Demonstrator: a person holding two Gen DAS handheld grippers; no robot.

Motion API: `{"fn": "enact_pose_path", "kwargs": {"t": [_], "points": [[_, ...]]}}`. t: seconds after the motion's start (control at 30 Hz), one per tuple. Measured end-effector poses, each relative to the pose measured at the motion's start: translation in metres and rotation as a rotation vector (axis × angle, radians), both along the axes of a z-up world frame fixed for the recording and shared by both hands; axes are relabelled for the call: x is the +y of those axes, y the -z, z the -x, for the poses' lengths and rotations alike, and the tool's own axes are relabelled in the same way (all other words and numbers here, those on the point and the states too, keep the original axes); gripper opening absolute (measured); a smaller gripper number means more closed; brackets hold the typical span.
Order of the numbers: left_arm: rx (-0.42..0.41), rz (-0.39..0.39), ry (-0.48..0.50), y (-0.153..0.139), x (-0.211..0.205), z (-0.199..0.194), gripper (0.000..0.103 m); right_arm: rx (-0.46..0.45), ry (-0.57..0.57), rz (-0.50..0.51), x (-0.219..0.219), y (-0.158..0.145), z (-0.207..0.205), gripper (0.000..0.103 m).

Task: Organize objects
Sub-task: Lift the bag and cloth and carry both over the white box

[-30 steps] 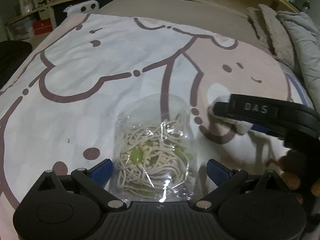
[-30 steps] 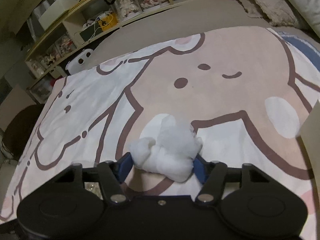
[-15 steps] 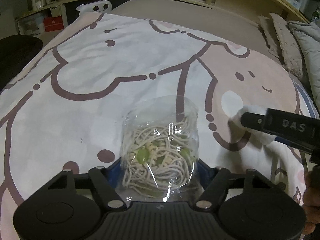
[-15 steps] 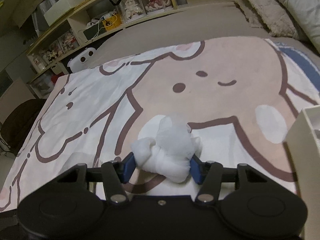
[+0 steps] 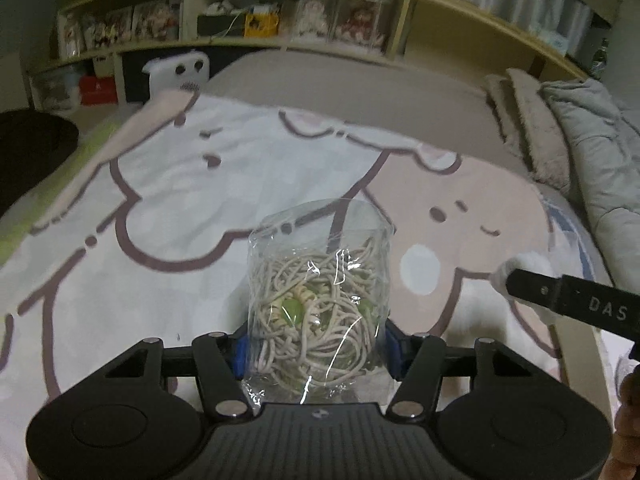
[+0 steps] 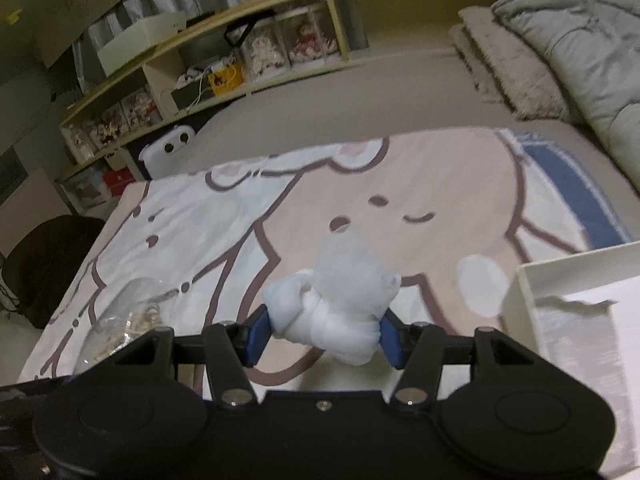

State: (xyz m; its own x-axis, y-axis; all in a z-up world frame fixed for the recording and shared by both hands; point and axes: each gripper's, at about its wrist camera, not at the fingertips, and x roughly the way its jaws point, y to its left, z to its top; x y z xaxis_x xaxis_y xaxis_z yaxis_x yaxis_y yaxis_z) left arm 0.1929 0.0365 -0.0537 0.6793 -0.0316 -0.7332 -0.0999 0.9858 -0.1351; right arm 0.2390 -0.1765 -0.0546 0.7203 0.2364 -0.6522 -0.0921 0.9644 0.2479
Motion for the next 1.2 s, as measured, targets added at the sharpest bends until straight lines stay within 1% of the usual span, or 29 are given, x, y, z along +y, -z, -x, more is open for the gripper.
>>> {"fn": "enact_pose_path", "kwargs": {"t": [0.1, 0.17, 0.3, 0.47, 0.6, 0.67, 0.7, 0.77, 0.93, 1.03, 1.1, 1.2], "points": [[-0.028, -0.007, 0.018, -0.012, -0.004, 0.007, 0.061, -0.023, 0.021, 0.017, -0.017, -0.016, 0.017, 0.057], [-0.045, -0.006, 0.035, -0.020, -0.006, 0.012, 0.061, -0.027, 0.026, 0.020, -0.021, -0.019, 0.021, 0.057], [-0.074, -0.002, 0.068, -0.034, -0.012, 0.022, 0.061, -0.035, 0.059, 0.028, -0.044, -0.028, 0.038, 0.057], [-0.110, 0.004, 0.109, -0.048, -0.024, 0.034, 0.061, -0.042, 0.124, 0.026, -0.073, -0.039, 0.060, 0.057], [-0.135, 0.004, 0.142, -0.056, -0.034, 0.042, 0.061, -0.048, 0.184, -0.003, -0.096, -0.047, 0.077, 0.057], [-0.148, 0.005, 0.157, -0.060, -0.038, 0.047, 0.061, -0.049, 0.216, -0.025, -0.107, -0.049, 0.084, 0.057], [-0.154, 0.003, 0.166, -0.062, -0.041, 0.049, 0.061, -0.049, 0.250, -0.051, -0.117, -0.051, 0.090, 0.057], [-0.162, -0.002, 0.179, -0.064, -0.045, 0.051, 0.061, -0.048, 0.265, -0.062, -0.121, -0.052, 0.093, 0.057], [-0.177, -0.025, 0.221, -0.066, -0.060, 0.057, 0.061, -0.018, 0.366, -0.124, -0.144, -0.048, 0.104, 0.058], [-0.178, -0.028, 0.264, -0.064, -0.074, 0.057, 0.061, 0.017, 0.429, -0.165, -0.157, -0.041, 0.110, 0.058], [-0.174, -0.024, 0.297, -0.064, -0.087, 0.056, 0.061, 0.041, 0.469, -0.178, -0.165, -0.036, 0.113, 0.058], [-0.179, -0.041, 0.355, -0.066, -0.109, 0.050, 0.061, 0.074, 0.508, -0.194, -0.178, -0.028, 0.116, 0.058]]}}
